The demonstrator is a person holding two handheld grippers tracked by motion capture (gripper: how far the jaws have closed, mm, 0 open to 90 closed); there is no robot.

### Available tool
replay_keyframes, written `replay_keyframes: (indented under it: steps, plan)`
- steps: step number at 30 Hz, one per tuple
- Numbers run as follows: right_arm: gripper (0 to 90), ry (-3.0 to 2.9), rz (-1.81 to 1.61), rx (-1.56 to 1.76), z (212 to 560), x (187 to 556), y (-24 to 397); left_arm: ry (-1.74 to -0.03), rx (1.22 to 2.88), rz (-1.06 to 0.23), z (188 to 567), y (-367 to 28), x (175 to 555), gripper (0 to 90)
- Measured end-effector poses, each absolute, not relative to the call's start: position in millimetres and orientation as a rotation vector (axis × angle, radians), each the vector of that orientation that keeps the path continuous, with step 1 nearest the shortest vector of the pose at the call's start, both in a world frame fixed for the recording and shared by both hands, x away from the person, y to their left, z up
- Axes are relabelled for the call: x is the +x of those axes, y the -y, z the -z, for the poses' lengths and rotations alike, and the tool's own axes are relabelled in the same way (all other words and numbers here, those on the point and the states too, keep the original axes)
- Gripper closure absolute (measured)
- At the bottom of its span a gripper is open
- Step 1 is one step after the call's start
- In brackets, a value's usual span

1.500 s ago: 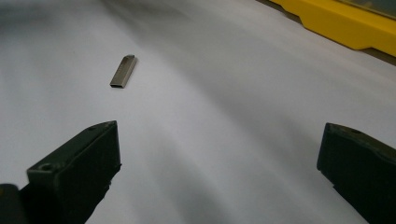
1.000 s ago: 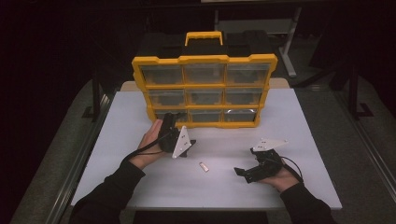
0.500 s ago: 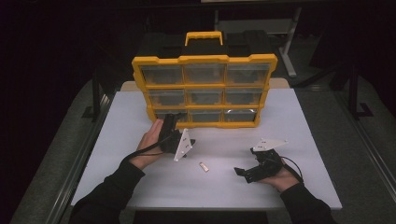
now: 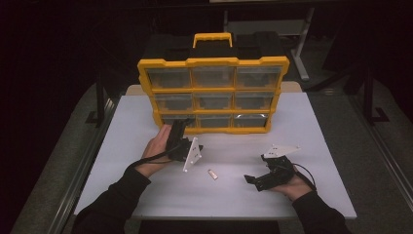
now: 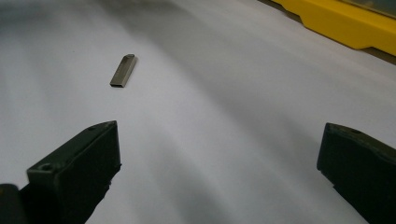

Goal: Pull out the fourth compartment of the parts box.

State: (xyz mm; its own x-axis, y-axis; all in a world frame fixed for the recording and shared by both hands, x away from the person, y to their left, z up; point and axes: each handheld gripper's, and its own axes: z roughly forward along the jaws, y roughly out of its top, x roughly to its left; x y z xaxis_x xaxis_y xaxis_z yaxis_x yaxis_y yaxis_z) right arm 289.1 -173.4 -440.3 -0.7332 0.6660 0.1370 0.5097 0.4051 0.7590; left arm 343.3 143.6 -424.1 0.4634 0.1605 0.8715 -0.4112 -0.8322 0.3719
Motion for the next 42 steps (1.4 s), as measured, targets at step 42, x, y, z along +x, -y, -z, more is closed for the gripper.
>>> replay_keyframes:
  steps: [42]
  plan:
    - [0.0,-2.472,-1.232,1.045,440.7,289.6,173.5,0.448,2.144,-1.654,433.4,-139.9,336.7,0.3]
